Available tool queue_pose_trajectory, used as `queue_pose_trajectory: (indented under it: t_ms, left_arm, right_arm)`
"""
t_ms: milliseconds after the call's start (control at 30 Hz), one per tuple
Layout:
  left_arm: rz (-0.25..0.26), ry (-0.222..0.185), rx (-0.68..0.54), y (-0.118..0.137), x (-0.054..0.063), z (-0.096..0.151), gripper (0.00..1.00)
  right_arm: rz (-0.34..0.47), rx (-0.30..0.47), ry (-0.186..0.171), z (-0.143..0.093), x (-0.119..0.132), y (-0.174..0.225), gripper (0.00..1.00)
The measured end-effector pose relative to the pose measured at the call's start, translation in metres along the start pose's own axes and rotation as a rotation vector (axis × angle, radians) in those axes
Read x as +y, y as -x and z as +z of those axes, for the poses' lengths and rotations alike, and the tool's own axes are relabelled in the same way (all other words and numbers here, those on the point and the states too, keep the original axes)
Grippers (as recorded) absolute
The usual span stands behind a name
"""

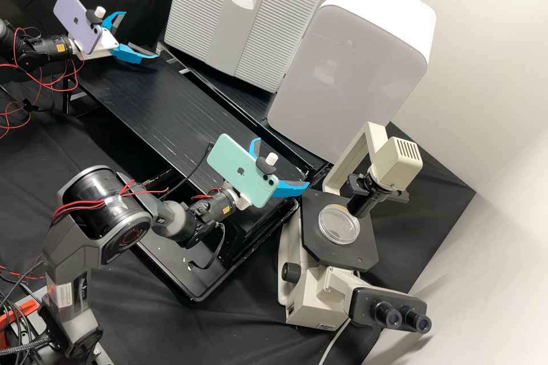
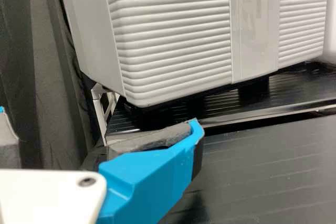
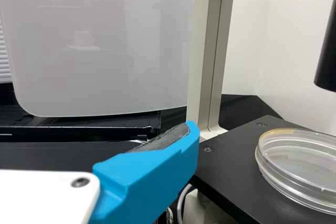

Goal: Place the petri dish on the bench

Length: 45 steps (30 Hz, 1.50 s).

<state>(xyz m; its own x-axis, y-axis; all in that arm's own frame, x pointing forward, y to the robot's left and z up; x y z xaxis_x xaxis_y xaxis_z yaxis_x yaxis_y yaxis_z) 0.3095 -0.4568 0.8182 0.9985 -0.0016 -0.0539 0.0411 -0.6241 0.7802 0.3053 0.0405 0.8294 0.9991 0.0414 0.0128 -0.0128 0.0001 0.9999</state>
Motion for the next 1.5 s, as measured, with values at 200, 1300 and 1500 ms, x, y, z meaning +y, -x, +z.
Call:
queue_pose_trajectory:
  t_ms: [200,1300,1500]
  left_arm:
    - [0.000,0.000,0.000,0.000,0.000,0.000,1.00]
    - [0.000,0.000,0.000,0.000,0.000,0.000,1.00]
    - [0.000,0.000,0.000,0.000,0.000,0.000,1.00]
  right_arm:
    - [0.000,0.000,0.000,0.000,0.000,0.000,1.00]
    - [0.261,-0.139,0.068,0.059,0.054,0.040,1.00]
    - [0.261,-0.178,0.088,0.072,0.055,0.026,1.00]
